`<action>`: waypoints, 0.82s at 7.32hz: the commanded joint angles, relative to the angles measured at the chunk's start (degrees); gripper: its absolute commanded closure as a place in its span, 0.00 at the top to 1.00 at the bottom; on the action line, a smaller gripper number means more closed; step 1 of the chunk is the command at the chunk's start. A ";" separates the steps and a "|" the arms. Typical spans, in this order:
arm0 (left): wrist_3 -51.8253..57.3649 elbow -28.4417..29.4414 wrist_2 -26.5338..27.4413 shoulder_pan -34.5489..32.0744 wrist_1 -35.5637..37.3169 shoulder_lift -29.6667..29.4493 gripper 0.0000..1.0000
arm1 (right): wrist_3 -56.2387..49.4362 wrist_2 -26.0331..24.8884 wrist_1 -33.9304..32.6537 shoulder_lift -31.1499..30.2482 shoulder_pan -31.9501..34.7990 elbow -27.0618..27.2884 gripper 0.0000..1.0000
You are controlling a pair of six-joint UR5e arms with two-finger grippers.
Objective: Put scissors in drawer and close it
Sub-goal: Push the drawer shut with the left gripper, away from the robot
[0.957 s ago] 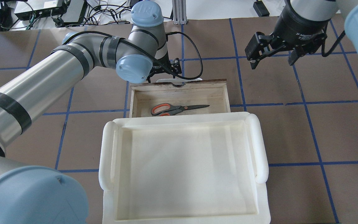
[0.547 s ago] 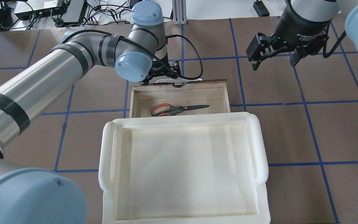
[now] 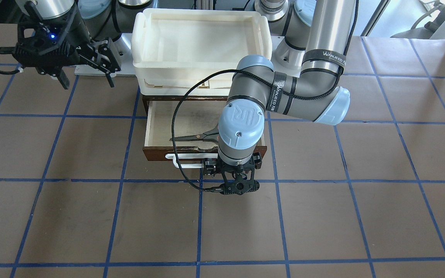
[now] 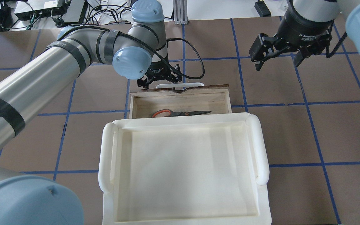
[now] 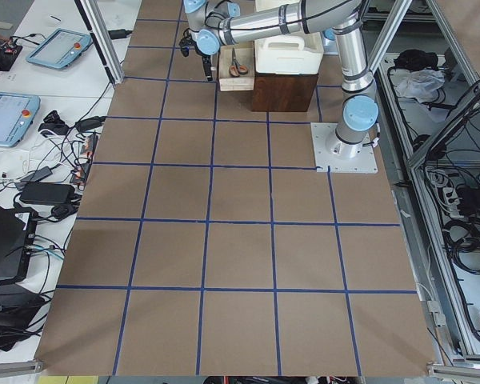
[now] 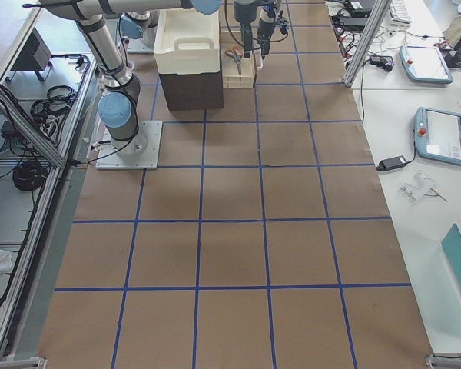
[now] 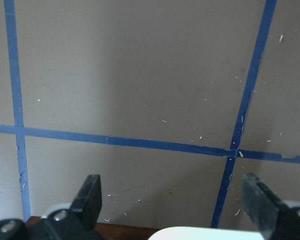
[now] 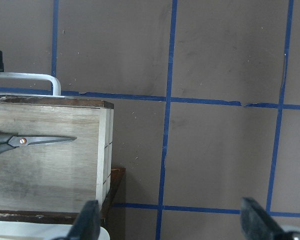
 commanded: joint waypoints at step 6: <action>-0.09 -0.08 -1.39 -0.08 -6.31 1.74 1.00 | -0.51 0.11 0.31 0.03 0.00 0.00 1.00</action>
